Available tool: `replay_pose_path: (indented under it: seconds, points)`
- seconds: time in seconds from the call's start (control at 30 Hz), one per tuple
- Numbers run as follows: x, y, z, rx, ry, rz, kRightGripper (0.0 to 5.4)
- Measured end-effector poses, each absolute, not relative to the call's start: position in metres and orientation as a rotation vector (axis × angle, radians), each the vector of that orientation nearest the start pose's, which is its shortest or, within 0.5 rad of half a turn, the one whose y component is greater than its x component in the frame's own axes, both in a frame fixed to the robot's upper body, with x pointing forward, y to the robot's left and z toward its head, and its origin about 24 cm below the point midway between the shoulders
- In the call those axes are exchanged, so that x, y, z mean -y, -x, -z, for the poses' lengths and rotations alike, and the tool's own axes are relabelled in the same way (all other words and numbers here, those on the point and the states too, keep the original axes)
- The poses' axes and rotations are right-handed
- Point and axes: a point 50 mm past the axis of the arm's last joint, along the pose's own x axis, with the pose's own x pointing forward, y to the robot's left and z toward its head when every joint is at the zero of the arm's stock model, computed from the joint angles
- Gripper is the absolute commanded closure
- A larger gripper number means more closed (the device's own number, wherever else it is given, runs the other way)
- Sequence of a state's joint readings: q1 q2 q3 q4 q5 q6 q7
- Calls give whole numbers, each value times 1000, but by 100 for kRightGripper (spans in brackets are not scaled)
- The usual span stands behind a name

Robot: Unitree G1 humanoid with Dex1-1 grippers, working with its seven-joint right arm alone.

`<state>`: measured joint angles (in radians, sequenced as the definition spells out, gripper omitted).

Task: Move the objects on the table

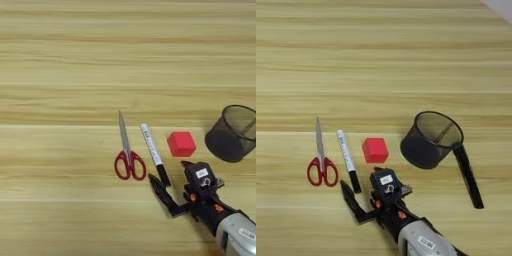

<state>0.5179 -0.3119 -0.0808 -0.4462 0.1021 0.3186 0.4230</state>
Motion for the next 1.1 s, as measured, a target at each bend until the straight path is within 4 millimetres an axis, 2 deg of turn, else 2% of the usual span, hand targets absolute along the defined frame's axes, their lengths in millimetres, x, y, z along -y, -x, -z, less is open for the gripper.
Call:
replay_pose_path:
  seconds: [0.3, 0.57, 1.0, 1.1]
  points:
    - [207, -143, -26, -431, 135, -312, 223]
    - [204, -143, -25, -432, 132, -324, 289]
    - [204, -144, -25, -432, 131, -325, 460]
    - [204, -144, -25, -431, 131, -325, 467]
